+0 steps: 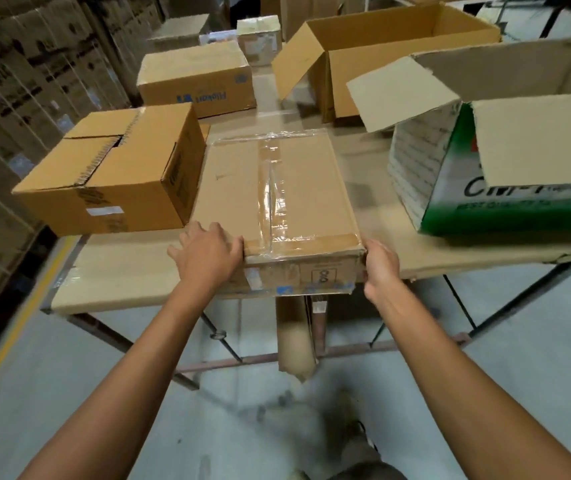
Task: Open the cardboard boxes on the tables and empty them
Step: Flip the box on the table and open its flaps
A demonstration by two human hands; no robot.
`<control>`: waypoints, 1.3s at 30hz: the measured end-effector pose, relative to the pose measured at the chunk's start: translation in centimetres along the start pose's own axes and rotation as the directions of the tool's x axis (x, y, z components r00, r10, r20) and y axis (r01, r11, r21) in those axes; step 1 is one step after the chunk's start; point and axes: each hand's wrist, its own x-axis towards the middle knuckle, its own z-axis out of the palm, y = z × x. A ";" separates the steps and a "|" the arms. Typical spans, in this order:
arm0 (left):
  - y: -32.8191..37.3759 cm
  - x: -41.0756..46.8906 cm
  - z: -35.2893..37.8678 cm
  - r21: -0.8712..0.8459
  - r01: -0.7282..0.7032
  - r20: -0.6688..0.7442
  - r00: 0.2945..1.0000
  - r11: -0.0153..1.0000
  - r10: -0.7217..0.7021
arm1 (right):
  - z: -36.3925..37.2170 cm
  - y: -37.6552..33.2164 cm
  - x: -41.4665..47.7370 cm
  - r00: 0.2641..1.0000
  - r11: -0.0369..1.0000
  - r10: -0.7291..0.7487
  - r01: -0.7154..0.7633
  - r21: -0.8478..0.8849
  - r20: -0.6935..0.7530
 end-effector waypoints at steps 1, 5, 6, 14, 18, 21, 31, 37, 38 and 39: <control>0.3 0.0 0.0 -0.064 -0.086 -0.034 0.996 0.994 0.084 | 0.0 0.8 -0.2 0.998 0.999 0.034 -0.035 -0.008 -0.048; 2.7 0.9 0.0 -0.294 -0.407 -0.046 0.910 0.865 0.413 | 0.1 3.3 -1.4 0.967 0.966 0.249 -0.242 0.094 -0.064; 3.4 1.0 0.3 -0.309 -0.436 -0.015 0.891 0.845 0.454 | -0.1 3.7 -1.8 0.943 0.936 0.331 -0.324 0.136 -0.037; 5.2 -0.4 1.2 -0.223 -0.392 0.069 0.907 0.893 0.415 | -1.0 4.0 -2.5 0.867 0.773 0.469 -0.496 0.397 0.169; 5.1 0.4 -2.5 -0.386 -0.333 0.037 0.926 0.861 0.375 | 0.1 1.4 -3.5 0.894 0.841 0.400 -0.445 0.308 0.201; 4.9 0.8 -5.0 -0.532 -0.224 0.050 0.954 0.816 0.294 | 1.4 -2.0 -3.8 0.936 0.902 0.274 -0.329 0.279 0.220; 4.0 2.0 -6.4 -0.944 0.174 0.208 0.973 0.281 0.097 | 6.3 -10.4 -4.4 0.933 0.966 -0.242 0.258 -0.028 0.267; 1.8 3.7 -9.5 -0.937 0.347 0.342 0.932 -0.024 0.117 | 8.5 -10.2 -6.0 0.815 0.849 -0.355 0.486 -0.207 0.459; 1.4 3.9 -9.9 -0.930 0.361 0.349 0.926 -0.068 0.147 | 8.9 -10.2 -6.3 0.800 0.826 -0.373 0.517 -0.225 0.470; 1.0 4.3 -9.8 -0.919 0.385 0.370 0.917 -0.088 0.152 | 9.3 -10.2 -6.6 0.788 0.803 -0.397 0.547 -0.238 0.470</control>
